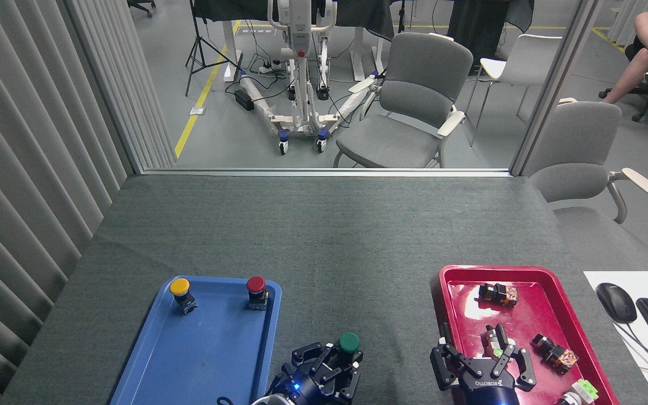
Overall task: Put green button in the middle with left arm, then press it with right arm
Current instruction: 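Carry the green button off the blue tray toward the table middle, then set the green button on the table, open and withdraw left gripper, then move the right gripper over the green button and press down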
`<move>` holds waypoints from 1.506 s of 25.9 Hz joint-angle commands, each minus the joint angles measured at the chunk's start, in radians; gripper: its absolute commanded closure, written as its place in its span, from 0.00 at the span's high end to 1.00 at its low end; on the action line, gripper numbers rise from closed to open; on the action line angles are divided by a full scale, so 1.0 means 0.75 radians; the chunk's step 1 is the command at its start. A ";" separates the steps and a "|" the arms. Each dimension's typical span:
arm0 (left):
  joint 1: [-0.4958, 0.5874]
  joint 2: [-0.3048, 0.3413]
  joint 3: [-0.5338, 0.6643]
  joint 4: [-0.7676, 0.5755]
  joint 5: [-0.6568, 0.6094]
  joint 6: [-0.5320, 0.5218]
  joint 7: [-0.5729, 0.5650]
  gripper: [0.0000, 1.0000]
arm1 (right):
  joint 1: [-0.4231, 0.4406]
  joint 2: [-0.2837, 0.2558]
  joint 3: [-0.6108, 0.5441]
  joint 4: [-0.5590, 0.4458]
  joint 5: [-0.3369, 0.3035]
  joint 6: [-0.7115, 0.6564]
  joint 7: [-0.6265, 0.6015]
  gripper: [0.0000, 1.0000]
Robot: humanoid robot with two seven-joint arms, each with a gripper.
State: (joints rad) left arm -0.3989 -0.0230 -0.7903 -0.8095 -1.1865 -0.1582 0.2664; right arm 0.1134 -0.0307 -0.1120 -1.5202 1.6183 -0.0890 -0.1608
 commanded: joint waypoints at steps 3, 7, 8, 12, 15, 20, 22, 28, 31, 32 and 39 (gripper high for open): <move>0.000 -0.018 -0.006 0.024 -0.022 0.004 -0.010 0.00 | -0.002 0.000 -0.002 0.000 0.000 0.000 0.000 1.00; 0.008 -0.065 0.009 0.040 -0.009 0.029 0.011 0.71 | -0.004 0.006 0.008 -0.002 0.006 -0.008 0.000 1.00; 0.016 -0.065 0.009 0.026 -0.007 0.056 0.013 1.00 | -0.004 0.010 0.010 -0.004 0.008 -0.008 -0.002 1.00; 0.059 -0.031 0.009 -0.074 -0.013 0.051 0.009 1.00 | -0.016 0.014 0.035 -0.006 0.014 -0.004 0.000 1.00; 0.143 0.055 0.043 -0.281 -0.022 0.056 -0.001 1.00 | -0.016 0.016 0.076 -0.018 0.014 0.000 -0.002 1.00; 0.293 0.196 0.195 -0.643 -0.024 0.062 -0.012 1.00 | -0.010 0.043 0.090 -0.029 0.016 0.000 0.000 1.00; 0.350 0.260 0.272 -0.768 -0.024 0.068 -0.012 1.00 | -0.010 0.045 0.111 -0.029 0.016 0.000 -0.002 1.00; 0.663 0.323 0.837 -0.997 -0.138 0.004 -0.005 1.00 | -0.008 0.084 0.156 -0.031 0.072 0.002 -0.002 0.99; 0.683 0.307 0.990 -1.019 -0.381 -0.073 -0.010 1.00 | -0.008 0.108 0.219 -0.029 0.094 0.004 0.000 0.99; 0.683 0.288 1.035 -1.015 -0.388 -0.084 -0.010 1.00 | -0.008 0.113 0.239 -0.029 0.102 0.008 0.000 0.99; 0.683 0.274 1.111 -1.001 -0.379 -0.071 -0.014 1.00 | -0.010 0.119 0.387 -0.022 0.111 0.084 0.000 0.50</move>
State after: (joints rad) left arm 0.1123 0.1823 0.0258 -1.5660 -1.4674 -0.2189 0.2584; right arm 0.1062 0.0553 0.1425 -1.5403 1.6998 -0.0349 -0.1607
